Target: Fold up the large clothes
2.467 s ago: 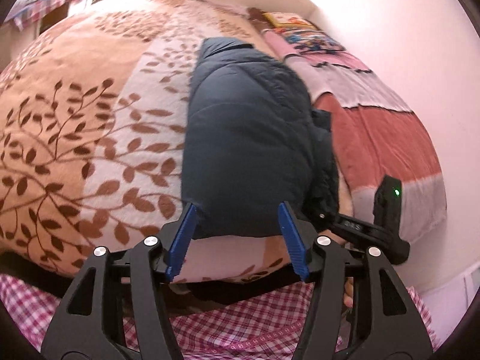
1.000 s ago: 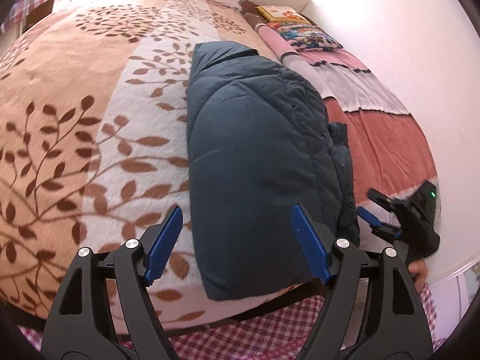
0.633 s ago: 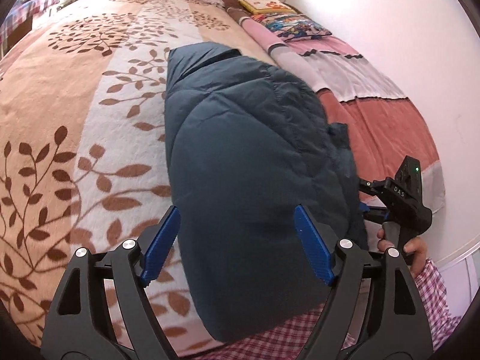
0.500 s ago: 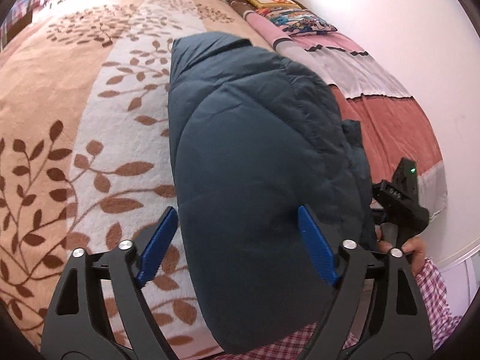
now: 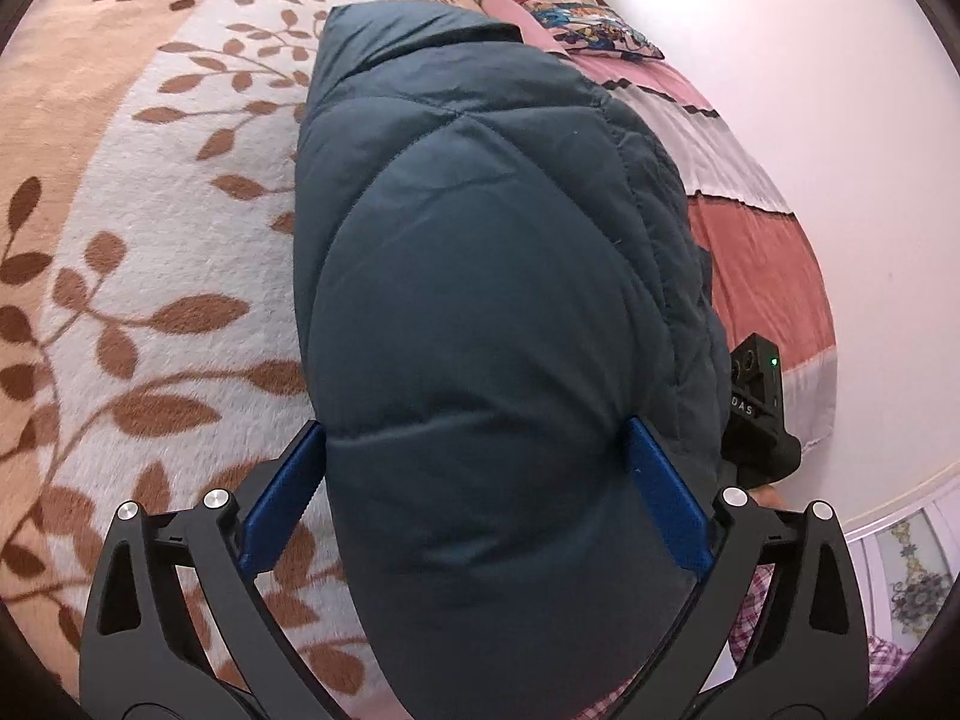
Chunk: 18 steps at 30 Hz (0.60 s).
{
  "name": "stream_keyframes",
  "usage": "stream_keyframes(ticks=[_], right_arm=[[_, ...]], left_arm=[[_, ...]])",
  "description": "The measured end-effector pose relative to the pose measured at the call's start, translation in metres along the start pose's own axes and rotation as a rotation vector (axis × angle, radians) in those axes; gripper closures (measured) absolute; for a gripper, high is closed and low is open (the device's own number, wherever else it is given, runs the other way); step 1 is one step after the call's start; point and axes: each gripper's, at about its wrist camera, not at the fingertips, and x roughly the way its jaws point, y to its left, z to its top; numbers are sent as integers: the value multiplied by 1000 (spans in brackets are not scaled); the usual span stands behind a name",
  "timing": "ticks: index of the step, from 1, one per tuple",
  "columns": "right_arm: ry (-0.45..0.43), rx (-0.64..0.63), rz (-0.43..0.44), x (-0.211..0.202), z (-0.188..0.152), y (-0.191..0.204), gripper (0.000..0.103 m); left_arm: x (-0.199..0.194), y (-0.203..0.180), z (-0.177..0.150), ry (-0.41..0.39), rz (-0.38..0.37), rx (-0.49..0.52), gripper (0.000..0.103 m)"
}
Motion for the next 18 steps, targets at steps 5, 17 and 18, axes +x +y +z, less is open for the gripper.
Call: stream_keyframes(ticks=[5, 17, 18], right_arm=[[-17, -57, 10, 3, -5, 14, 68], [-128, -289, -8, 24, -17, 102, 81], [-123, -310, -5, 35, -14, 116, 81]], left_arm=[[-8, -28, -7, -81, 90, 142, 33], [-64, -12, 34, -280, 251, 237, 44], [-70, -4, 38, -288, 261, 233, 44]])
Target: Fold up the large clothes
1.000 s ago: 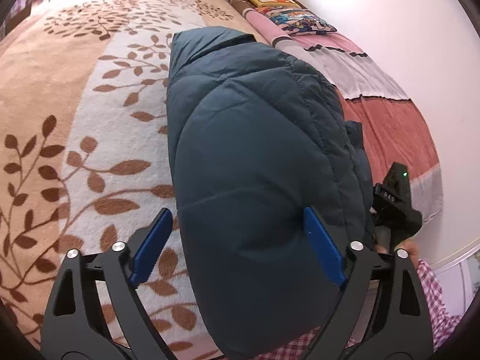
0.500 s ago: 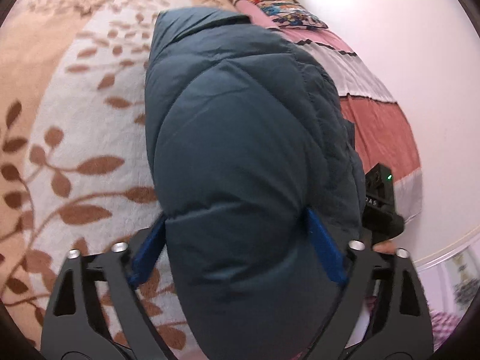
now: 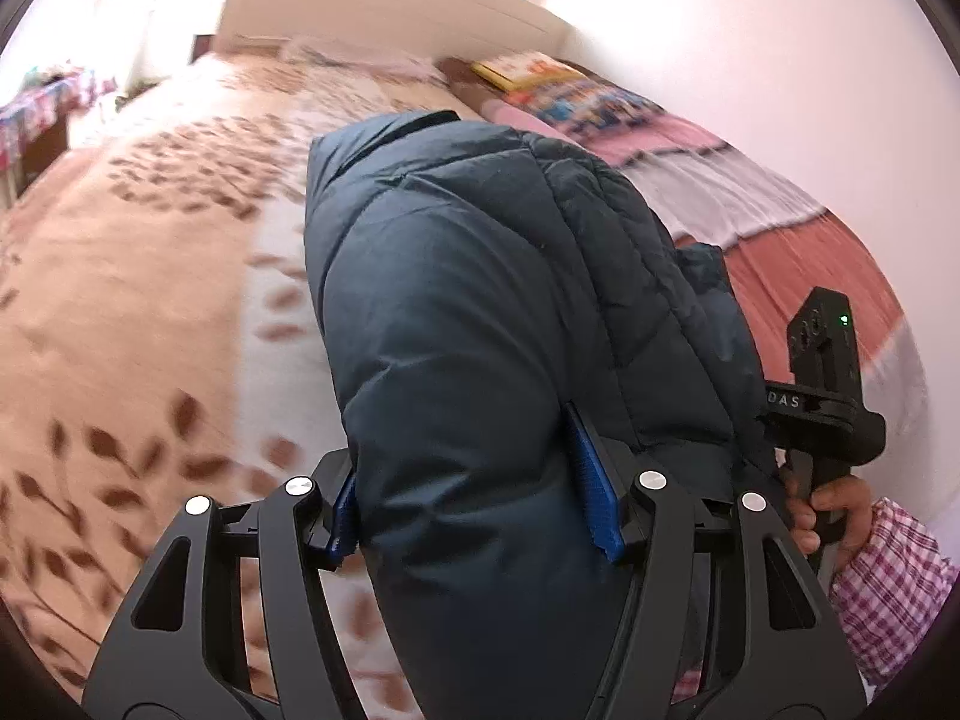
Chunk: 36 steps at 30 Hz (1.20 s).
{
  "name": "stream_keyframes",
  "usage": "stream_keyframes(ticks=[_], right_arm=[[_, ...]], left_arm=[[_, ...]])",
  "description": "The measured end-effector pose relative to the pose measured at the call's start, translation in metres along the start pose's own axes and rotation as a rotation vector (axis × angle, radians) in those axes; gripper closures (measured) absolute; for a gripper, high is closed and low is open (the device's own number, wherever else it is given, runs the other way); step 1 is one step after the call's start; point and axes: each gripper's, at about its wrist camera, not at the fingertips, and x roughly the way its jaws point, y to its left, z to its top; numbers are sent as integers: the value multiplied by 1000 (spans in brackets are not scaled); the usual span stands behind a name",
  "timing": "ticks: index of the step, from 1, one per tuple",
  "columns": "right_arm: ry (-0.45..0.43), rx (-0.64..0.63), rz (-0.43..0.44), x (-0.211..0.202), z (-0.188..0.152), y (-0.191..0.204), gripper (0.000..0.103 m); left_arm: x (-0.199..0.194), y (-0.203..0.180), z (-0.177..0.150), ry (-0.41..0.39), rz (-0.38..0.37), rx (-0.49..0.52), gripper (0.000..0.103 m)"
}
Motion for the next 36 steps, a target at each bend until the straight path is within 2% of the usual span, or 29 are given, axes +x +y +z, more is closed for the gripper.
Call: stream_keyframes(ticks=[7, 11, 14, 17, 18, 19, 22, 27, 31, 36], right_arm=[[17, -101, -7, 62, 28, 58, 81], [49, -122, -62, 90, 28, 63, 82], [70, -92, -81, 97, 24, 56, 79], [83, -54, -108, 97, 25, 53, 61], [86, -44, -128, 99, 31, 47, 49], [88, -37, -150, 95, 29, 47, 42], [69, -36, -145, 77, 31, 49, 42], [-45, -7, -133, 28, 35, 56, 37], [-92, -61, -156, 1, 33, 74, 36], [-72, -218, -226, -25, -22, 98, 36]], left_arm=[[6, 58, 39, -31, 93, -29, 44], [22, 79, 34, -12, 100, -72, 42], [26, 83, 29, -22, 97, -101, 35], [28, 87, 27, -5, 116, -127, 26], [27, 88, 26, -1, 121, -131, 24], [25, 89, 26, 2, 126, -134, 24], [11, 88, 25, -9, 147, -129, 24], [-21, 82, 21, -48, 141, -150, 24], [-44, 66, 12, -52, 153, -142, 24], [-69, 39, -12, -33, 189, -101, 24]])
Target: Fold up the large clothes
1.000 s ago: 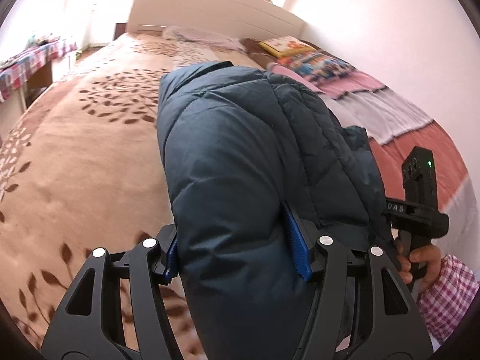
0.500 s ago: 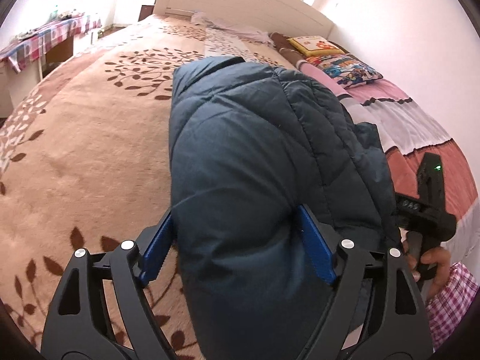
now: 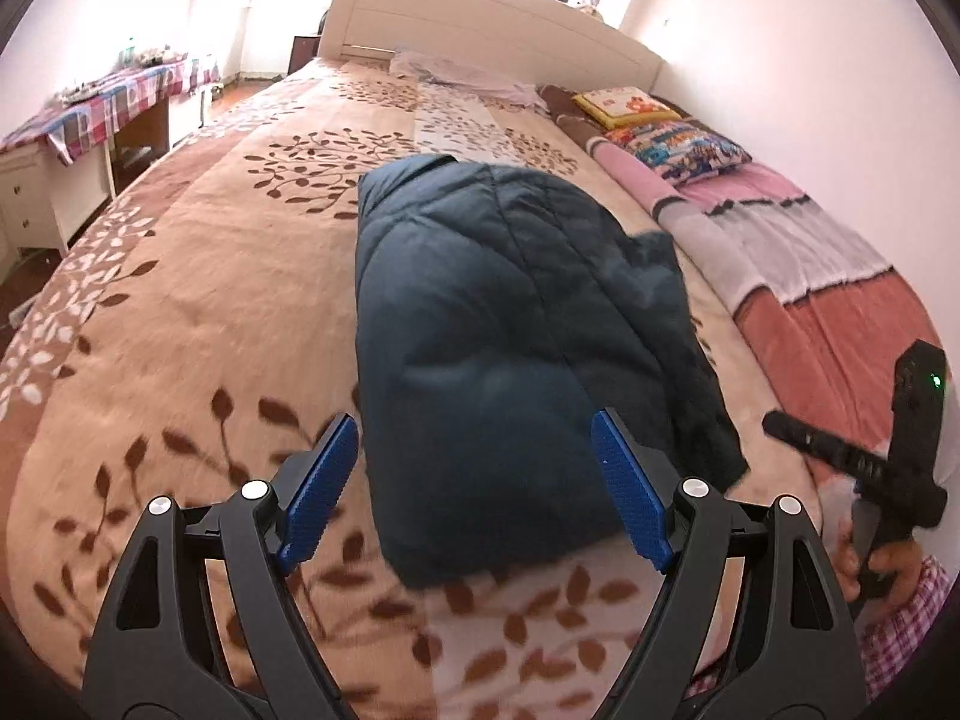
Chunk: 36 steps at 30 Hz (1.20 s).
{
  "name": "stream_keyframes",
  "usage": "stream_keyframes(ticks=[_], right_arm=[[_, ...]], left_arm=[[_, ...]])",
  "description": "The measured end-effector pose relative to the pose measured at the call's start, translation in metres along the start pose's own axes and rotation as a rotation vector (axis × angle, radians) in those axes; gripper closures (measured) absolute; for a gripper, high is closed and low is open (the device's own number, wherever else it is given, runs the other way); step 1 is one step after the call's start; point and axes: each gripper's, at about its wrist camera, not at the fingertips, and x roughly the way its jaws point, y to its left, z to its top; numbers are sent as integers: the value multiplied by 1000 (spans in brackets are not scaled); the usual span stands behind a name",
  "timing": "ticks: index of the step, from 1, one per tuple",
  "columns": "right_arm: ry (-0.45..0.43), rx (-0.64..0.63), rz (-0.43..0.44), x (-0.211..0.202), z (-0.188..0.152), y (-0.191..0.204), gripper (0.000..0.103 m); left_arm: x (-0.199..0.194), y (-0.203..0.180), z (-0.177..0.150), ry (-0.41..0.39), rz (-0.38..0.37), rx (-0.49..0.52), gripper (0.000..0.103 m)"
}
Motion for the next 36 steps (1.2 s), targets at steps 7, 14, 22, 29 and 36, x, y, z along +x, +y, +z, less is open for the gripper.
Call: stream_keyframes(ticks=[7, 14, 22, 29, 36], right_arm=[[71, -68, -29, -27, -70, 33, 36], [117, -104, -22, -42, -113, 53, 36], [96, -99, -39, -60, -143, 67, 36], [149, -79, -42, -55, -162, 72, 36], [191, -109, -83, -46, -167, 78, 36]], left_arm=[[-36, -28, -47, 15, 58, 41, 24], [-60, -42, -92, 45, 123, 31, 24], [-72, -49, -128, 90, 219, 20, 24], [-69, -54, -142, 130, 241, 16, 24], [-66, -58, -147, 147, 248, 30, 24]])
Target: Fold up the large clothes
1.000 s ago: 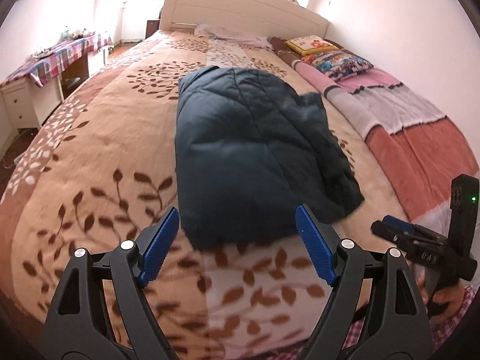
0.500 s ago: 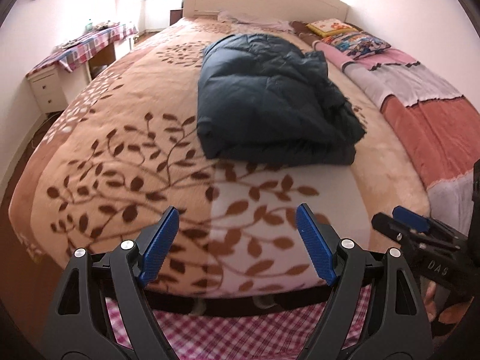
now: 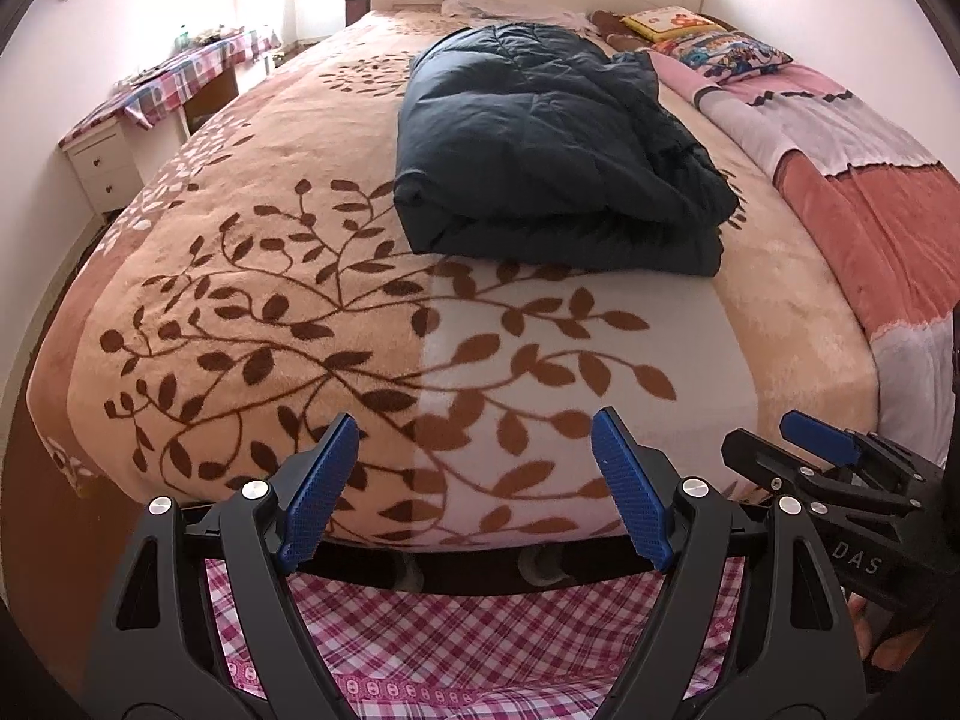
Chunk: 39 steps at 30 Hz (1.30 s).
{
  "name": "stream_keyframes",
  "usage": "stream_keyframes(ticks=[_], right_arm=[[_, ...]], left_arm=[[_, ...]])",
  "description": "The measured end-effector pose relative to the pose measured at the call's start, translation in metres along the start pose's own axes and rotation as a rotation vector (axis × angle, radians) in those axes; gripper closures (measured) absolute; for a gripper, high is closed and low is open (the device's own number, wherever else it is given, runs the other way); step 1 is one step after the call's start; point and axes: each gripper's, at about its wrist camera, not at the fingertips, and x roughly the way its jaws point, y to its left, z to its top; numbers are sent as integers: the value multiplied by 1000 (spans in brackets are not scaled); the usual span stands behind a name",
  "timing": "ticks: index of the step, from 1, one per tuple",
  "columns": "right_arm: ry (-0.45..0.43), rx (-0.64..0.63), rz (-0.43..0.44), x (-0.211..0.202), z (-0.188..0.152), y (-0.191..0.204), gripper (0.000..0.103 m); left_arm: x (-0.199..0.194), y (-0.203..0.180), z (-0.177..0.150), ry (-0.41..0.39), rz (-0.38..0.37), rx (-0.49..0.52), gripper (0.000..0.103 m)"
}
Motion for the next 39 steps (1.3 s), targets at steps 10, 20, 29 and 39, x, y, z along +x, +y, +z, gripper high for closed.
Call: stream_keyframes(ticks=[10, 20, 29, 39], right_arm=[[26, -2, -21, 2, -4, 3, 36], [47, -8, -32, 5, -5, 4, 36], [62, -6, -32, 9, -6, 4, 36], [65, -3, -30, 11, -7, 3, 36]], left_arm=[[-1, -2, -3, 4, -9, 8, 24], [3, 1, -5, 21, -14, -3, 24], [6, 3, -4, 29, -21, -6, 24], [5, 2, -5, 27, -21, -5, 25]])
